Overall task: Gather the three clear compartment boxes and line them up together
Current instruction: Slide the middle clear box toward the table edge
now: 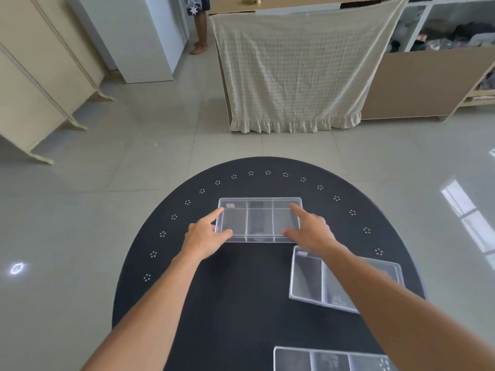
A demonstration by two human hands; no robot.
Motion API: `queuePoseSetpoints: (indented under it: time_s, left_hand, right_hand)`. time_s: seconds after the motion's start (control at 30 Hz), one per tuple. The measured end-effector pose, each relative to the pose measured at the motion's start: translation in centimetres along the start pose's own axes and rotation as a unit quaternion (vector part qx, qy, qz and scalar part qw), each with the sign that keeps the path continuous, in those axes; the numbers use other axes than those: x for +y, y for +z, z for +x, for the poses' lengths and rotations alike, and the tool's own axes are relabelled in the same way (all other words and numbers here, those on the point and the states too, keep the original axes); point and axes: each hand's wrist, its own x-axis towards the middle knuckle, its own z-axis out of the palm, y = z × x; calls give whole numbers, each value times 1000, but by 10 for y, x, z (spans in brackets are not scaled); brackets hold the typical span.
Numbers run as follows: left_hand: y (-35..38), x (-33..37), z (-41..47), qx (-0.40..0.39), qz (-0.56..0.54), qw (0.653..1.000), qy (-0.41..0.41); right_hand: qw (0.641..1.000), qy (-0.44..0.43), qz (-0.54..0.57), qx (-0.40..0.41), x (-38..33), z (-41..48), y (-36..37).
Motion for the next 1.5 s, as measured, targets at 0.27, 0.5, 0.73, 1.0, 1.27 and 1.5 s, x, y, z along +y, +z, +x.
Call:
queuePoseSetpoints:
  time_s: [0.27,0.5,0.73,1.0,1.27,1.5]
  left_hand:
    - [-25,-50,-19,37,-30,998,-30]
    - [-48,-87,-35,117,-74,989,-53]
    - [-67,-119,-30,141,-110,980,-90]
    - [-82,-143,-25,156,-122,973,-114]
    - [-87,-153,-22,168,-125,972,-107]
    - [-88,-157,-20,161,-142,970,-112]
  right_hand:
    - [999,-33,-23,-22,-36,-11,38]
    - [997,-60,-19,-43,-72,-18,74]
    - [995,-77,20,-59,-100,-21,108]
    - [991,-90,44,-85,-119,-10,126]
    - [990,-103,36,-88,-132,0,132]
    - [990,-100,42,-91,-133,2,133]
